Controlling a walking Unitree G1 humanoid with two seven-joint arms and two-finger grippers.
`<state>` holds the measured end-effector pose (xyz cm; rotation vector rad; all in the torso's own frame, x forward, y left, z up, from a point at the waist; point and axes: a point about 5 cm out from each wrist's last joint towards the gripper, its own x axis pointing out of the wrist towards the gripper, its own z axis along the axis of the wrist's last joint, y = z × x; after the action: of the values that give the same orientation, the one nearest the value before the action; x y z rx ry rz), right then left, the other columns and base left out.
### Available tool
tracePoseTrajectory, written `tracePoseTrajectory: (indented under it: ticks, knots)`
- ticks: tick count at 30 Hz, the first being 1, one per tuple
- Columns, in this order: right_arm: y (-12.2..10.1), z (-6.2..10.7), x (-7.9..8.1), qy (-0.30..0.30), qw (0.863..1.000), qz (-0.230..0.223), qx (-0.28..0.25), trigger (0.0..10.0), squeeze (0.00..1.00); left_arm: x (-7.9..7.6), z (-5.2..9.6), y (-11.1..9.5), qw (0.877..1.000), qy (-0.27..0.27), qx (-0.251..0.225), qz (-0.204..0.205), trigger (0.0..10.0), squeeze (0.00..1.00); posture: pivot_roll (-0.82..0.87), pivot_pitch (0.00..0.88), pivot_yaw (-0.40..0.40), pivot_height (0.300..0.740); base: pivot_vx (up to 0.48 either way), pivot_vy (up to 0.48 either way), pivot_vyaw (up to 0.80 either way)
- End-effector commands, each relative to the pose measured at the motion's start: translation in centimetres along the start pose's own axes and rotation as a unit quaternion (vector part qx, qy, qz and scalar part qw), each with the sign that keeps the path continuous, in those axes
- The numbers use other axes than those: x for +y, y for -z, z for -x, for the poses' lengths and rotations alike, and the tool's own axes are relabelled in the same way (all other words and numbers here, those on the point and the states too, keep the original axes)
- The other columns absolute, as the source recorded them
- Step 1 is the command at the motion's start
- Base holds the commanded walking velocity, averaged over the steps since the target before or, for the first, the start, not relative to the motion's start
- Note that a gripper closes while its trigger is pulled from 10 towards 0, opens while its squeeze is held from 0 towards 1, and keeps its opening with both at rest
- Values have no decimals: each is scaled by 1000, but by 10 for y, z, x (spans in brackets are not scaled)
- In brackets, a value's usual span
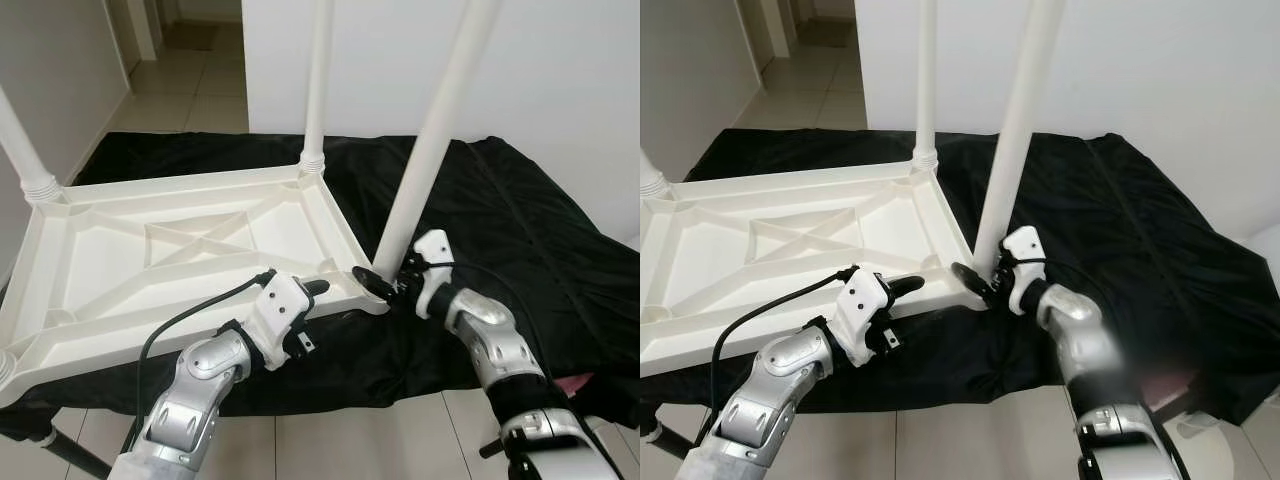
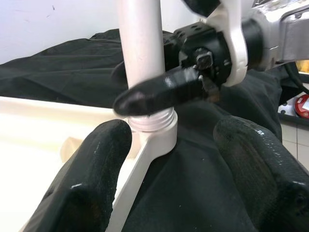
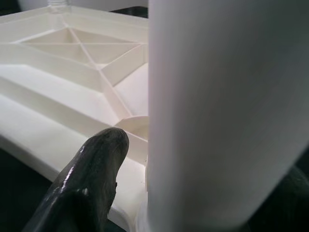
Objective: Building children table
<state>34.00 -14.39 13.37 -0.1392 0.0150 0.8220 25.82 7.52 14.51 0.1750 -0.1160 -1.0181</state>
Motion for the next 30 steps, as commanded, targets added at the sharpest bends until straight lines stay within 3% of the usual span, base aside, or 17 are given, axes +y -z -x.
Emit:
tracePoseTrajectory:
  ticks: [1, 2, 3, 5, 6, 7, 8, 9, 21, 22, 28, 29, 30]
  knots:
    - [7, -8, 12, -42, 999, 4, 19, 10000, 0, 3, -1, -1, 999, -39, 5, -3, 10000, 0, 56, 0, -31, 740, 0, 0, 0]
    - [9, -11, 13, -56, 998, 8, 29, 9804, 0, 3, -1, -1, 999, -39, 4, -3, 10000, 0, 56, 0, -31, 740, 0, 0, 0]
    - [11, -13, 13, -65, 997, 11, 36, 7412, 0, 3, -1, -2, 999, -39, 4, -3, 10000, 0, 60, 0, -29, 740, 0, 0, 0]
    - [12, -14, 13, -70, 997, 14, 41, 7412, 0, 3, -1, -2, 999, -39, 4, -3, 10000, 0, 60, 0, -29, 740, 0, 0, 0]
    - [13, -14, 13, -75, 996, 16, 46, 3961, 0, 3, -1, -2, 999, -40, 4, -4, 10000, 0, 66, 0, -31, 740, 0, 0, 0]
    - [13, -15, 13, -80, 995, 17, 49, 1333, 0, 4, 0, -2, 999, -41, 4, -5, 10000, 0, 66, 0, -31, 740, 0, 0, 0]
    - [13, -15, 13, -80, 995, 17, 49, 1333, 0, 4, 0, -2, 999, -41, 4, -5, 10000, 0, 66, 0, -31, 740, 0, 0, 0]
    - [14, -15, 12, -84, 995, 18, 51, 0, 0, 4, 0, -2, 999, -43, 5, -4, 10000, 0, 66, 0, -31, 740, 0, 0, 0]
    - [14, -6, 5, -78, 996, 15, 37, 0, 0, 4, -1, -1, 999, -44, 6, -3, 10000, 0, 58, 0, -36, 740, 0, 0, 0]
    - [15, -5, 3, -67, 997, 4, 32, 10000, 0, 4, -1, -1, 999, -44, 6, -3, 10000, 0, 54, 0, -35, 740, 0, 0, 0]
    - [13, -3, 0, -28, 999, -23, 15, 10000, 0, 4, -1, 0, 999, -42, 6, -2, 10000, 0, 50, 0, -33, 740, 0, 0, 0]
    - [12, -5, -2, 12, 999, -30, 16, 10000, 0, 4, -1, 0, 999, -41, 6, -1, 10000, 0, 45, 0, -33, 740, 0, 0, 0]
    - [12, -5, -2, 12, 999, -30, 16, 10000, 0, 4, -1, 0, 999, -41, 6, -1, 10000, 0, 45, 0, -33, 740, 0, 0, 0]
